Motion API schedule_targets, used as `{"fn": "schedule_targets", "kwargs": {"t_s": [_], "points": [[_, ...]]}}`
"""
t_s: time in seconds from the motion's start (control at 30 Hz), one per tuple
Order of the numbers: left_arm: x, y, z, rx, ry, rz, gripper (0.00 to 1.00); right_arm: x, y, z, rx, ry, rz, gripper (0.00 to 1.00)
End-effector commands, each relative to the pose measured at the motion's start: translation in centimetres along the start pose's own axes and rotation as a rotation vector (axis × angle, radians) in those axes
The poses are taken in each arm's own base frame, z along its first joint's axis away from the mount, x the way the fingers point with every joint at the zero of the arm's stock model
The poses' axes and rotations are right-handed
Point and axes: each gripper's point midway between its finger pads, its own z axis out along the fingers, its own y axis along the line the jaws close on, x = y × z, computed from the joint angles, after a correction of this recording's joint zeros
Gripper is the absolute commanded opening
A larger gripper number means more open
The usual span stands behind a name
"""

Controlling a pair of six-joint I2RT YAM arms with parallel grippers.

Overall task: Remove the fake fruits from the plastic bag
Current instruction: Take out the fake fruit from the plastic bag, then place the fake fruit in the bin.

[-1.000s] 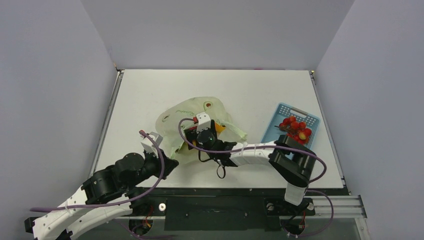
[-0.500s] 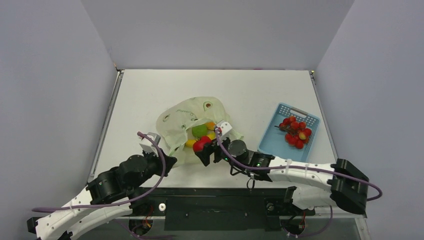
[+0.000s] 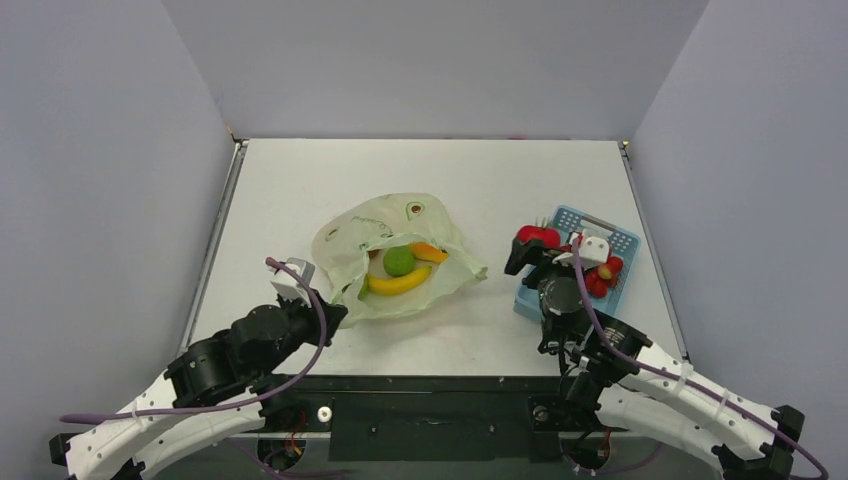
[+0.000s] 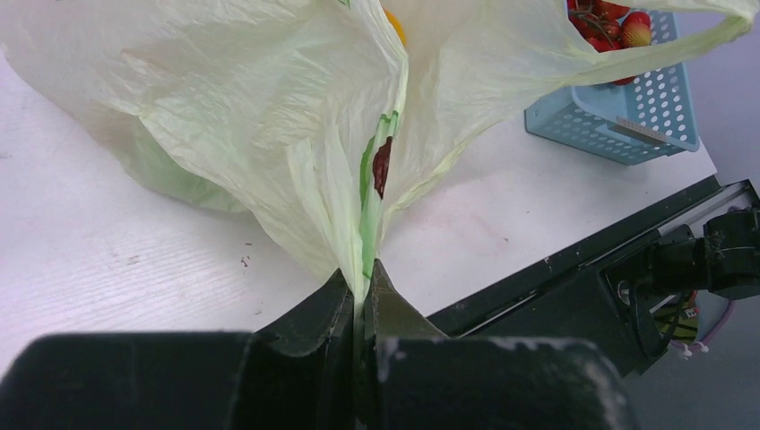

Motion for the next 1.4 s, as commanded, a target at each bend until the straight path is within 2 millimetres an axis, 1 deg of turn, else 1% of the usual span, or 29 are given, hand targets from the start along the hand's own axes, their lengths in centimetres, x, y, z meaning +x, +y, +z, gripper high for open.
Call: {"fn": "schedule_targets", "kwargs": {"t_s": [0.0, 0.03, 0.07, 0.1, 0.13, 0.17, 0.2, 0.23, 0.27, 0.3, 0.33, 0.37, 0.4, 0.43, 0.53, 0.6, 0.63, 0.67, 0.7, 0.73, 0.77, 0.8, 0.83, 0.87, 0.9, 0.97, 1.03, 1.2, 1.37], "points": [[-1.6, 0.0, -0.4, -0.019, -0.024, 0.049, 0.00, 0.7, -8.7, 0.3, 0.369, -0.002, -0.018, 0.00], [-1.5, -0.2, -0.3, -0.010, -0.026, 0.050, 0.00, 1.4, -10.6, 0.7, 0.431, 0.023, -0.020, 0.00], [-1.4, -0.4, -0.2, 0.000, -0.023, 0.051, 0.00, 2.9, -10.5, 1.2, 0.405, 0.085, -0.001, 0.00], [-1.2, -0.4, 0.0, 0.004, -0.023, 0.052, 0.00, 3.8, -12.4, 1.5, 0.461, 0.112, 0.010, 0.00], [-1.1, -0.5, 0.0, 0.008, -0.020, 0.054, 0.00, 5.4, -11.9, 2.0, 0.422, 0.183, 0.029, 0.00], [-1.1, -0.5, 0.0, 0.010, -0.022, 0.053, 0.00, 6.4, -13.1, 2.3, 0.451, 0.207, 0.043, 0.00], [-1.1, -0.4, 0.0, 0.008, -0.024, 0.054, 0.00, 8.3, -13.0, 2.5, 0.423, 0.271, 0.047, 0.00], [-1.2, -0.4, 0.0, 0.007, -0.027, 0.051, 0.00, 8.7, -13.5, 2.9, 0.431, 0.275, 0.064, 0.00], [-1.2, -0.4, 0.0, 0.006, -0.028, 0.051, 0.00, 10.1, -13.6, 2.9, 0.423, 0.316, 0.063, 0.00], [-1.2, -0.4, 0.0, 0.009, -0.031, 0.050, 0.00, 10.4, -13.6, 3.4, 0.415, 0.324, 0.082, 0.00], [-1.3, -0.4, -0.1, 0.013, -0.036, 0.047, 0.00, 11.1, -14.0, 3.6, 0.426, 0.342, 0.081, 0.00], [-1.3, -0.4, -0.2, 0.017, -0.038, 0.044, 0.00, 11.2, -13.7, 4.0, 0.407, 0.341, 0.090, 0.00], [-1.3, -0.5, -0.2, 0.023, -0.041, 0.042, 0.00, 11.7, -14.1, 4.3, 0.419, 0.357, 0.083, 0.00], [-1.3, -0.5, -0.2, 0.026, -0.045, 0.039, 0.00, 11.7, -13.9, 4.7, 0.409, 0.353, 0.079, 0.00], [-1.4, -0.6, -0.3, 0.030, -0.050, 0.037, 0.00, 12.3, -14.5, 5.8, 0.446, 0.381, 0.055, 0.01], [-1.4, -0.6, -0.3, 0.032, -0.051, 0.036, 0.00, 12.6, -14.6, 6.4, 0.458, 0.404, 0.052, 0.08], [-1.4, -0.6, -0.3, 0.034, -0.051, 0.036, 0.00, 13.3, -14.7, 6.6, 0.461, 0.432, 0.047, 0.12], [-1.4, -0.6, -0.3, 0.035, -0.050, 0.038, 0.00, 13.1, -14.6, 7.0, 0.461, 0.434, 0.052, 0.16], [-1.4, -0.6, -0.3, 0.035, -0.050, 0.038, 0.00, 13.7, -14.6, 7.2, 0.459, 0.462, 0.051, 0.24], [-1.4, -0.7, -0.3, 0.036, -0.051, 0.037, 0.00, 13.6, -14.6, 7.5, 0.459, 0.464, 0.056, 0.28], [-1.4, -0.7, -0.3, 0.037, -0.052, 0.037, 0.00, 13.9, -14.6, 7.6, 0.458, 0.479, 0.056, 0.36], [-1.4, -0.7, -0.3, 0.038, -0.053, 0.037, 0.00, 13.9, -14.6, 7.7, 0.458, 0.480, 0.058, 0.41], [-1.4, -0.7, -0.3, 0.038, -0.054, 0.037, 0.00, 13.8, -14.6, 7.7, 0.455, 0.478, 0.059, 0.51], [-1.5, -0.7, -0.4, 0.040, -0.056, 0.035, 0.00, 13.7, -14.6, 7.7, 0.454, 0.474, 0.062, 0.55], [-1.5, -0.7, -0.3, 0.041, -0.057, 0.035, 0.00, 13.4, -14.5, 7.7, 0.451, 0.463, 0.064, 0.65], [-1.6, -0.7, -0.4, 0.043, -0.062, 0.032, 0.00, 13.3, -14.7, 7.4, 0.450, 0.452, 0.064, 0.77], [-1.5, -0.7, -0.4, 0.043, -0.063, 0.032, 0.00, 13.0, -14.7, 7.2, 0.448, 0.446, 0.065, 0.83], [-1.4, -0.8, -0.2, 0.044, -0.055, 0.037, 0.00, 12.2, -14.5, 6.8, 0.432, 0.426, 0.065, 0.90], [-1.4, -0.8, -0.2, 0.046, -0.052, 0.038, 0.00, 11.5, -14.5, 6.4, 0.428, 0.411, 0.054, 0.91]]}}
